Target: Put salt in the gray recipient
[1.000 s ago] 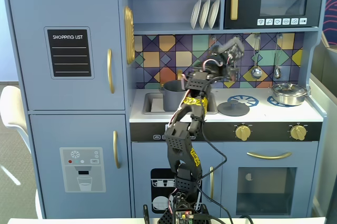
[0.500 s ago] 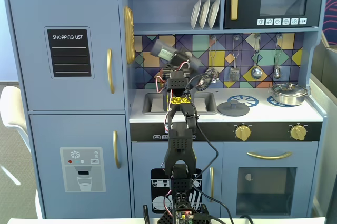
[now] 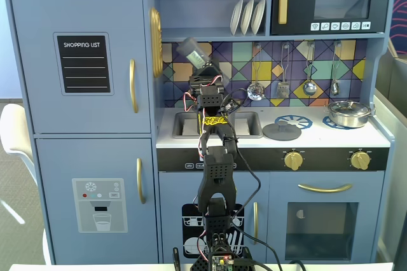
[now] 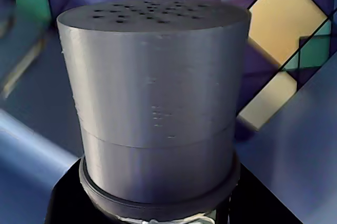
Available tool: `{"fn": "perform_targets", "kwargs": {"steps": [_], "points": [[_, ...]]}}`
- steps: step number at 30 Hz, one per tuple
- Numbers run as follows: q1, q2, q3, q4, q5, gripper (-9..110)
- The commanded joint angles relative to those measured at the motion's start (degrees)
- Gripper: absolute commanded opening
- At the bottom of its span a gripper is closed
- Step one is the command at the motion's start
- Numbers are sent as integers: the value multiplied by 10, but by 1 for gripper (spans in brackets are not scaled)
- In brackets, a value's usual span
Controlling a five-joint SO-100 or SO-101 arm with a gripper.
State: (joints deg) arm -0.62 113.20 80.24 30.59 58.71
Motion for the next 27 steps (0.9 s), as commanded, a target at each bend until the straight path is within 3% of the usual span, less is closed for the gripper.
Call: {"fn": "perform_targets", "kwargs": {"steps": [1, 5, 12, 16, 24, 27], "points": [[26, -1, -46, 83, 46, 0], [22, 0, -29, 130, 64, 0], [-42, -8, -46, -30, -10, 0], [-54, -36, -99, -42, -37, 0], [12, -63, -120, 141, 47, 0], [5, -72, -120, 149, 51, 0]]}}
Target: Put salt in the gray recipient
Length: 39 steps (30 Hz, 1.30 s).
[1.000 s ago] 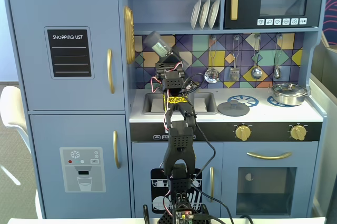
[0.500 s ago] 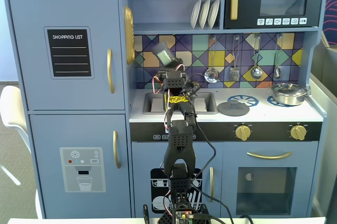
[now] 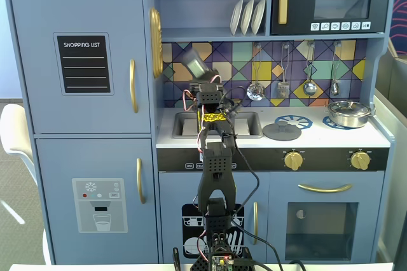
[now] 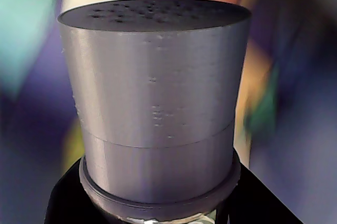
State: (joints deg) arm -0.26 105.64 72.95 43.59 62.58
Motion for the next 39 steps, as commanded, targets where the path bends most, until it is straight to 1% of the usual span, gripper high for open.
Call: {"fn": "perform_targets", "kwargs": {"steps": [1, 6, 8, 12, 17, 20, 23, 27, 29, 32, 33, 35, 37, 39], "points": [[-6, 4, -46, 4, 8, 0], [-46, 5, -40, -156, -50, 0], [-51, -4, -57, -193, -65, 0], [-34, -22, -91, -153, -52, 0], [-3, -16, -84, -8, 11, 0], [1, -15, -72, 28, 26, 0], [-11, -15, -65, -4, 25, 0], [-40, -11, -55, -134, -22, 0], [-50, -16, -74, -168, -69, 0], [-33, -18, -94, -156, -178, 0], [-18, -13, -90, -147, -237, 0], [18, 3, -70, -140, -403, 0], [75, 18, -58, -134, -549, 0], [142, 24, -62, -127, -724, 0]]}}
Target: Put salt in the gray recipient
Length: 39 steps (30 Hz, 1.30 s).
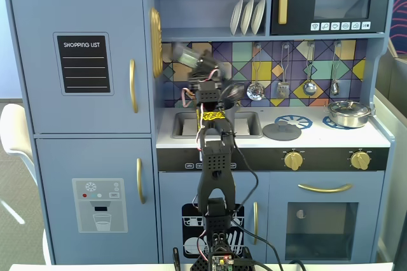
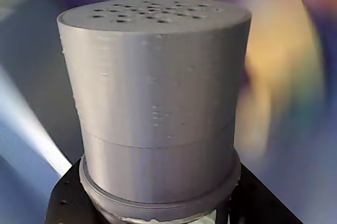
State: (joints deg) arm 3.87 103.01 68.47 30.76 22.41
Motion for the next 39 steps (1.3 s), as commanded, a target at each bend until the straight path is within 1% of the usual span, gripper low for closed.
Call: {"fn": "perform_targets", "kwargs": {"steps": [1, 4, 7, 8, 9, 11, 14, 18, 24, 39], "points": [[137, 49, -23, -3, -396, 0], [246, 32, -61, -15, -635, 0], [345, 13, -66, -75, -880, 0], [375, 5, -63, -98, -946, 0], [400, -3, -62, -113, -996, 0], [438, -20, -57, -126, -1054, 0], [471, -41, -30, -129, -1104, 0], [497, -49, 69, -221, -1139, 0], [504, -69, 147, -300, -1136, 0], [468, -90, 176, -316, -1086, 0]]}}
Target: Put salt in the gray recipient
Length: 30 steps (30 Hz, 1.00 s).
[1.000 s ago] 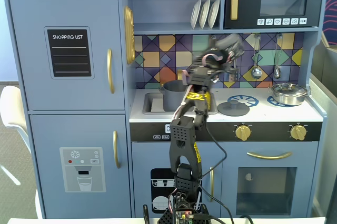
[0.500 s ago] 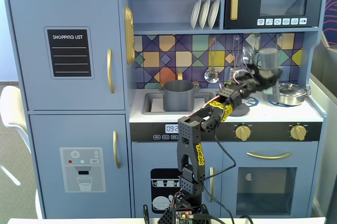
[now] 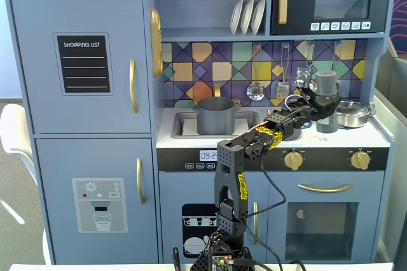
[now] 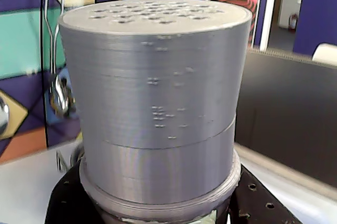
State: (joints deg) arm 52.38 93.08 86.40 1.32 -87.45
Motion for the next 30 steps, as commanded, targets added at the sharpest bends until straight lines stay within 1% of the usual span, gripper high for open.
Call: {"fn": "perform_targets", "kwargs": {"steps": [1, 6, 13, 17, 23, 30], "points": [[-19, 8, -2, -26, 12, 0], [-31, -7, -3, -37, 19, 0], [-33, -16, 2, -56, 2, 0], [-26, -10, 4, -48, 1, 0], [-20, 13, 40, -43, -4, 0], [-19, 18, 73, -74, -16, 0]]}}
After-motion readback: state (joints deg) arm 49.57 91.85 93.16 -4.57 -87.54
